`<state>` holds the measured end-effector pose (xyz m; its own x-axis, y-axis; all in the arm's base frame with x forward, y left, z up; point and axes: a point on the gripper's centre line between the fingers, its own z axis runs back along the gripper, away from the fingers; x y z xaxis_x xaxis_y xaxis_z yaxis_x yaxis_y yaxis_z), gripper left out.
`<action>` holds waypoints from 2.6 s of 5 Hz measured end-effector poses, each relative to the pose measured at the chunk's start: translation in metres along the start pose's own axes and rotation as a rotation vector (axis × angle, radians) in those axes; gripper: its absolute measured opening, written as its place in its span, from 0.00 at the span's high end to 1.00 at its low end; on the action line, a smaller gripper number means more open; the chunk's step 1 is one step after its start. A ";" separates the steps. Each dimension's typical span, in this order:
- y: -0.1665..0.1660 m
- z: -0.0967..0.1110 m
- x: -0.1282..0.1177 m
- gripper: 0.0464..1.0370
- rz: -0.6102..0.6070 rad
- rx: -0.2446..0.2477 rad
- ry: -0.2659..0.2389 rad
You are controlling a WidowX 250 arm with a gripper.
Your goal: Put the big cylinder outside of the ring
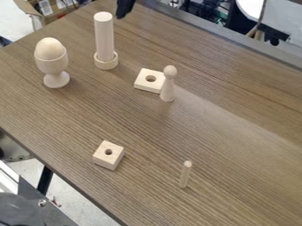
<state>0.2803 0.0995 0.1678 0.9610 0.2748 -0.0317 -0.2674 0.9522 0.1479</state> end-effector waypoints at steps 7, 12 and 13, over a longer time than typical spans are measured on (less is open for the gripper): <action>0.035 -0.062 0.044 0.04 0.187 -0.082 -0.124; 0.037 -0.078 0.065 0.48 0.224 -0.077 -0.107; 0.038 -0.075 0.067 0.48 0.225 -0.073 -0.113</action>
<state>0.3288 0.1640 0.0970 0.8774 0.4681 0.1049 -0.4759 0.8770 0.0670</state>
